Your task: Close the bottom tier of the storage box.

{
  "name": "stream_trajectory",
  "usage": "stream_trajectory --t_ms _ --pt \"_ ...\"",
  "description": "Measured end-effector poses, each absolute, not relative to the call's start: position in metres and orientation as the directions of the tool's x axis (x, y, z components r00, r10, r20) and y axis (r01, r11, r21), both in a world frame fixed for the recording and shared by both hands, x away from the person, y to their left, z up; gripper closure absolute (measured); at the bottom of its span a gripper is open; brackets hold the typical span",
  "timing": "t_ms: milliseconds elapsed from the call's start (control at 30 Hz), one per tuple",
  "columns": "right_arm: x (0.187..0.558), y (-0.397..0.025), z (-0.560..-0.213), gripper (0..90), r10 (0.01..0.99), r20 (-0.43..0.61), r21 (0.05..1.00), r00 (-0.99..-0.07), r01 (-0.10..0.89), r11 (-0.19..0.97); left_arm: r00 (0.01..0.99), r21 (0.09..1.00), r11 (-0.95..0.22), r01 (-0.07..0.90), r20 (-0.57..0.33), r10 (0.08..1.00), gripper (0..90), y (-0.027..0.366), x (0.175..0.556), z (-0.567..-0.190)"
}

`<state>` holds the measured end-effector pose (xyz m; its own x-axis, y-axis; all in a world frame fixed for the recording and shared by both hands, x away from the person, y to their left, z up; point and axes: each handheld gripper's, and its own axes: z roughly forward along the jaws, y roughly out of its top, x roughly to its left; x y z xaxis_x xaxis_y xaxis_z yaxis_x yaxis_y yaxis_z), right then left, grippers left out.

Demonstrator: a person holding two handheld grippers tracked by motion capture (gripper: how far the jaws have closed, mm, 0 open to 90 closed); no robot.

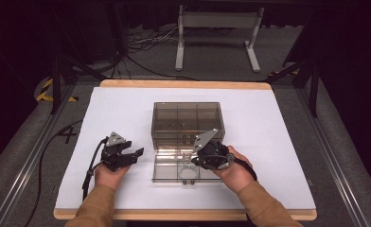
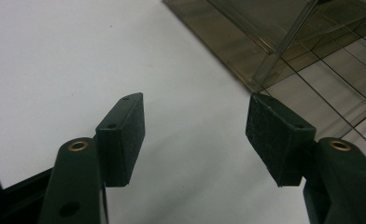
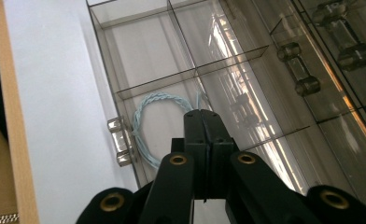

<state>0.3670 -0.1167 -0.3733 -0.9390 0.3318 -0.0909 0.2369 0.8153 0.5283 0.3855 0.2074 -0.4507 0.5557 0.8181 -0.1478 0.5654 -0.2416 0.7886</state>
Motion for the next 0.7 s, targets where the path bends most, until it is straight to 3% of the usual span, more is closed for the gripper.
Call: stream_trajectory --t_ms 700 --pt "0.346 -0.131 -0.377 90.0 0.231 -0.035 0.551 -0.972 0.174 0.816 0.547 0.789 -0.232 0.569 -0.152 0.823 38.3 0.209 0.385 -0.45"
